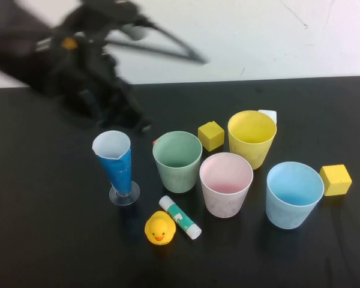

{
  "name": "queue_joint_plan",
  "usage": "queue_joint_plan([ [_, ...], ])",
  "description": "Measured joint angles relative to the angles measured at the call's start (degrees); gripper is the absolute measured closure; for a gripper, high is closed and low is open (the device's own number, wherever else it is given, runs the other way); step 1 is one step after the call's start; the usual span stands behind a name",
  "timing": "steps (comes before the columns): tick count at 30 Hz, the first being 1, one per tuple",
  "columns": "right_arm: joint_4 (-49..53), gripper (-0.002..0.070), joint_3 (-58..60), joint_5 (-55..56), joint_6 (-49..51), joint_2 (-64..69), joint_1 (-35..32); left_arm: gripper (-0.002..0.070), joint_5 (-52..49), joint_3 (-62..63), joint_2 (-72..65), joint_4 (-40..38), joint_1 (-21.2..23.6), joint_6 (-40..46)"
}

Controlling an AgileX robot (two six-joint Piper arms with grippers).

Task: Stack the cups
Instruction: Pick up the green cup

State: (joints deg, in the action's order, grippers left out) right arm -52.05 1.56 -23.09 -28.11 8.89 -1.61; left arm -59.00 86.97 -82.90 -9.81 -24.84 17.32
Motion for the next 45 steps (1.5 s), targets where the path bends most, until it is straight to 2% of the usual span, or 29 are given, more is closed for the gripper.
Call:
queue_joint_plan([
  [2,0.0,0.0678,0.0,-0.12,-0.12,0.0,0.0,0.0592,-2.7,4.54,-4.89,0.08,-0.38,-1.56],
  [7,-0.46,0.0678,0.0,-1.26,-1.63,0.0,0.0,0.0317,-8.61,15.06,-15.82,0.21,-0.62,-4.54],
  [10,-1.5,0.0678,0.0,-2.18,-3.77,0.0,0.0,0.0196,-10.2,18.63,-20.75,0.33,-0.62,-5.08],
  [13,-2.86,0.0678,0.0,-2.76,-5.88,0.0,0.0,0.0153,-10.41,20.71,-24.89,0.22,-0.62,-5.99],
  [20,-3.43,0.0678,0.0,-2.8,-6.97,0.0,0.0,0.0137,-10.64,21.57,-31.92,0.14,-0.62,-7.2],
  [22,-3.43,0.0678,0.0,-2.9,-7.04,0.0,0.0,0.0149,-10.64,21.57,-33.83,0.14,-0.62,-7.45],
  [24,-3.48,0.0678,0.0,-2.9,-7.41,0.0,0.0,0.02,-10.54,21.57,-35.26,0.24,-0.62,-7.54],
  [26,-3.57,0.0678,0.0,-2.9,-7.93,0.0,0.0,0.0292,-10.43,21.57,-36.06,0.45,-0.62,-7.54],
  [27,-3.57,0.0678,0.0,-2.9,-8.07,0.0,0.0,0.0371,-10.43,21.57,-36.17,0.45,-0.62,-7.43],
  [28,-3.57,0.0678,0.0,-2.9,-8.18,0.0,0.0,0.0479,-10.33,21.57,-36.17,0.46,-0.62,-7.2],
  [31,-3.7,0.0678,0.0,-2.9,-8.4,0.0,0.0,0.0611,-10.35,22.29,-36.17,0.56,-0.62,-7.08],
  [35,-3.74,0.0678,0.0,-2.79,-8.62,0.0,0.0,0.0655,-11.32,24.89,-35.62,0.44,-0.62,-7.08],
  [45,-3.83,0.0678,0.0,-2.69,-9.33,0.0,0.0,0.0658,-11.89,27.83,-25.24,0.35,-1.95,-9.34],
])
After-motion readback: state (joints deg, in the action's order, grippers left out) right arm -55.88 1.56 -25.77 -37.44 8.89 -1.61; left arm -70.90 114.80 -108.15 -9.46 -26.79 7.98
